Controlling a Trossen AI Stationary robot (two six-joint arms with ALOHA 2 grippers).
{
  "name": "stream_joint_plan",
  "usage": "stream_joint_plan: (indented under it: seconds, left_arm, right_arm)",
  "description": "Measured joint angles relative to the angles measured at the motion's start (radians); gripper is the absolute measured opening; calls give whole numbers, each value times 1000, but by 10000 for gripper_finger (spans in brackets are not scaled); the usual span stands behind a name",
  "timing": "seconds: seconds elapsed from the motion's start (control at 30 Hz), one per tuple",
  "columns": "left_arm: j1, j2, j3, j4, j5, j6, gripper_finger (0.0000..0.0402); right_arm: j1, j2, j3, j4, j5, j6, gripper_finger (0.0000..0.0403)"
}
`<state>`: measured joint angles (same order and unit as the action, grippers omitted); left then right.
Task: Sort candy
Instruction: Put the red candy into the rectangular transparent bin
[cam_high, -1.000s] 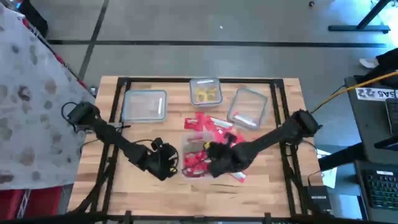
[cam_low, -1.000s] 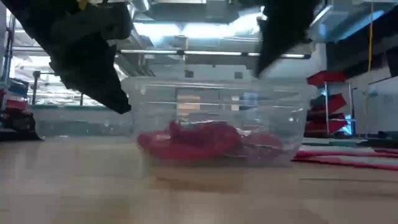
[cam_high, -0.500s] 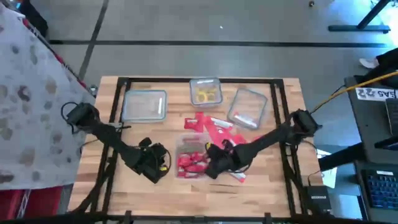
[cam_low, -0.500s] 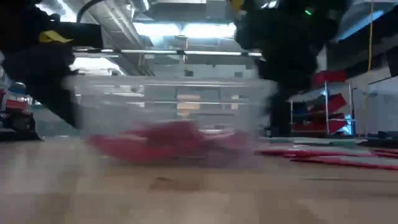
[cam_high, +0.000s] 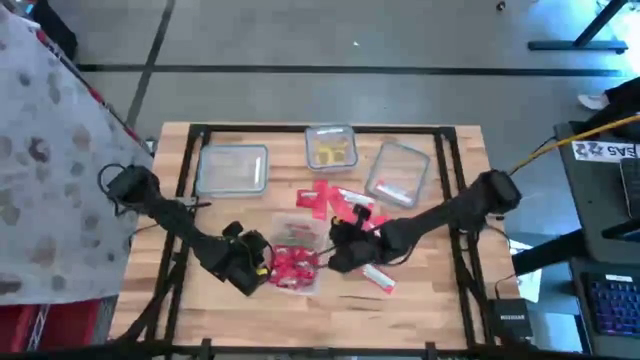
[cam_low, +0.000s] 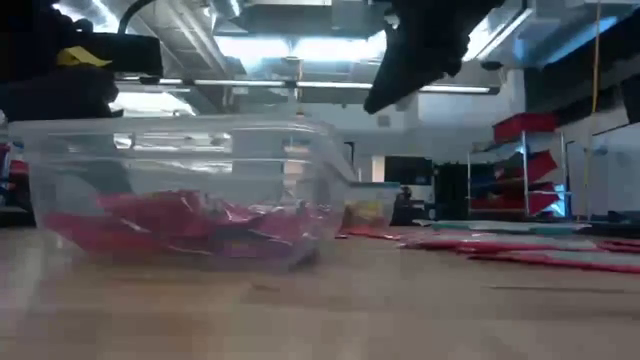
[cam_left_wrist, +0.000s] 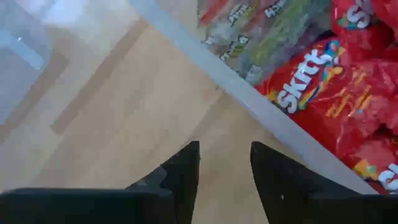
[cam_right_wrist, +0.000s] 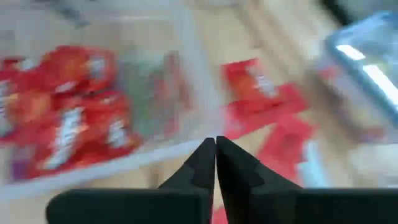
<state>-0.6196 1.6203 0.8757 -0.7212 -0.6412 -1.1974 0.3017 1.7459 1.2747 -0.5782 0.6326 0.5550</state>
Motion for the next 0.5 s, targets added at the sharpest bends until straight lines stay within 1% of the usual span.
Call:
stream_joint_plan:
  seconds: [0.1,0.17,0.27,0.33,0.37,0.43,0.5]
  left_arm:
    - [0,0,0,1,-8,0,129]
    - [0,0,0,3,-9,0,129]
    - [0,0,0,5,-9,0,129]
    - [0,0,0,5,-9,0,129]
    - [0,0,0,5,-9,0,129]
    - [0,0,0,6,-9,0,129]
    - [0,0,0,7,-9,0,129]
  right_arm:
    - [-102,17,0,25,-78,-72,20]
    - [-175,51,1,70,-159,-131,43]
    - [-275,110,-1,173,-331,-214,88]
    - [-330,148,0,260,-460,-252,119]
    - [-351,167,0,290,-508,-268,133]
    - [-379,212,0,348,-557,-300,155]
    - [-394,246,0,369,-570,-329,169]
